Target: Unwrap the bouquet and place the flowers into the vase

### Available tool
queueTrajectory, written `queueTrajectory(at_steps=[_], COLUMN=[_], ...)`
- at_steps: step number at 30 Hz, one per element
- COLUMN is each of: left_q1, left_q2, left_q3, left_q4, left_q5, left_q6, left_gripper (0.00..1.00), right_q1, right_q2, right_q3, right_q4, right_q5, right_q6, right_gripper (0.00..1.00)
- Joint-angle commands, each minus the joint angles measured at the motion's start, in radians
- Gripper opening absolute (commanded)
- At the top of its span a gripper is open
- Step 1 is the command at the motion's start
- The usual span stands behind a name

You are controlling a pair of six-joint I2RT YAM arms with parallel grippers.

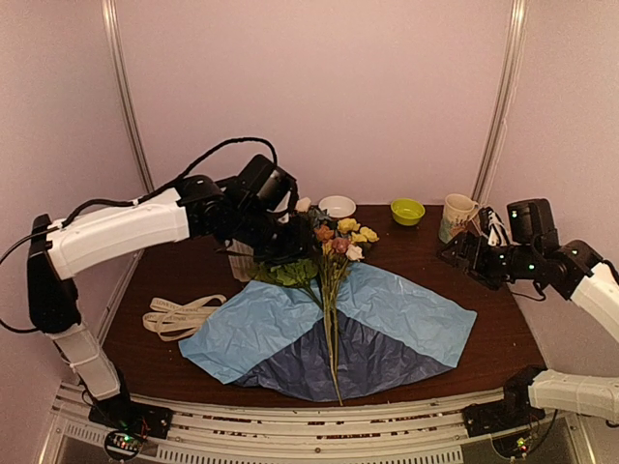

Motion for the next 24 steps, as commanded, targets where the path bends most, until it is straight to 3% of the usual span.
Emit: queueTrajectory(at_steps=[1,9,19,24], left_q1=[-0.027,-0.026,0.038,0.065], left_q2=[0.178,0.512,0.693,0.747], left_q3=[0.232,0.714,0.881,0.886], left_q4=[-0.069,-0.319,-0.291,-0.284], left_q5=[-0.079,-0.188,-0.187,-0.167], left_q6=[0.004,0.085,0.094,0.087], left_gripper=[0.58,0.58,0.56,0.55], right_q1=[0.004,0.003,0.003,0.002], right_q2=[-0.023,-0.052,-0.050,-0.036], right_q3=[0.018,0.076,0.142,0.162], right_q4=[-0.084,-0.174,-0.279,-0.306], right_q5=[0.068,0.106,0.189,0.214], right_q6=[-0.009,-0.041,-0.142,-0.178], right_gripper=[0.97,0.97,1.00,1.00])
